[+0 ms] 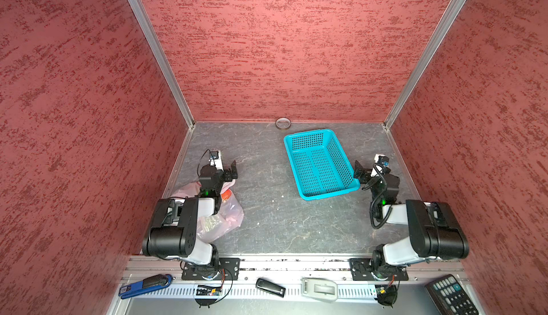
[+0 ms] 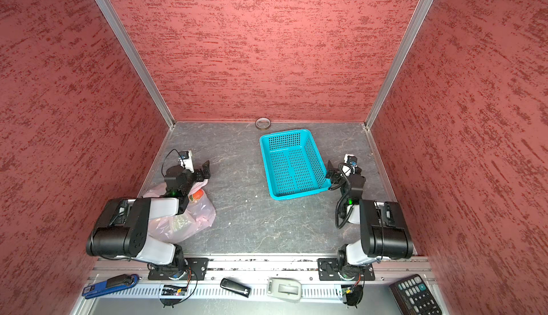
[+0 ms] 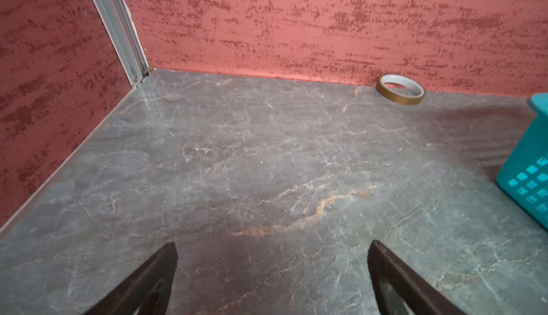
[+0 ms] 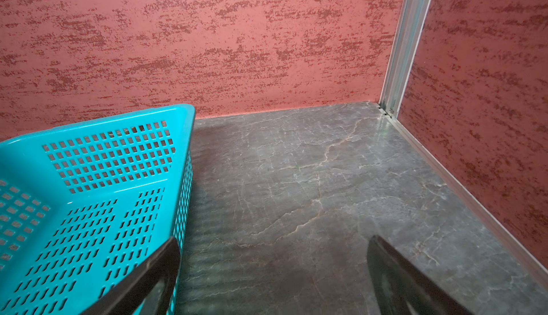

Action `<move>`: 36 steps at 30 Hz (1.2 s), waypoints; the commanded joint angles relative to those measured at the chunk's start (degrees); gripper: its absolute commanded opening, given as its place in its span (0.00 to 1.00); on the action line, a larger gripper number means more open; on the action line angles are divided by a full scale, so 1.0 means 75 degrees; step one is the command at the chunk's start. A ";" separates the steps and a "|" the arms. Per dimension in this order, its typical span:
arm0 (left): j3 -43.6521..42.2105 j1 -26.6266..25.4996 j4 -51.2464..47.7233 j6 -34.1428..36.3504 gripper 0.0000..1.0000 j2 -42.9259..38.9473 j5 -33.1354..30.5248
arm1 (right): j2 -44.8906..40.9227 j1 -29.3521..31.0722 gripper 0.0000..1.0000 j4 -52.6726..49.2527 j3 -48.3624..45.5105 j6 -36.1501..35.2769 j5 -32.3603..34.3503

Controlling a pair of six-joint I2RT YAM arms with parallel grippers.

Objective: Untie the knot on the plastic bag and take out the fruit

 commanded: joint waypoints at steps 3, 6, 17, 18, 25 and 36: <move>0.0677 0.0068 -0.1848 -0.0003 1.00 -0.0993 0.0475 | -0.1219 0.0022 0.99 -0.2846 0.1150 0.0154 0.0356; 0.1034 0.0059 -0.2912 -0.0167 1.00 -0.1463 0.0719 | -0.1621 0.0201 0.99 -0.4543 0.1967 0.0193 0.0484; 0.2290 -0.0413 -0.5859 -0.2043 1.00 -0.2207 0.1150 | -0.0377 0.3324 0.99 -0.8976 0.5446 0.1075 0.0830; 0.2302 -0.0477 -0.5925 -0.2297 1.00 -0.2207 0.1292 | -0.0082 0.3672 0.99 -0.9217 0.5756 0.1158 0.0826; 0.2365 -0.1162 -0.5986 -0.3272 1.00 -0.2289 0.1771 | 0.2001 0.5330 0.99 -1.0669 0.7732 0.1448 0.0807; 0.2398 -0.1721 -0.5926 -0.3764 1.00 -0.2331 0.1698 | 0.3472 0.5968 0.80 -1.1877 0.8861 0.1988 0.1310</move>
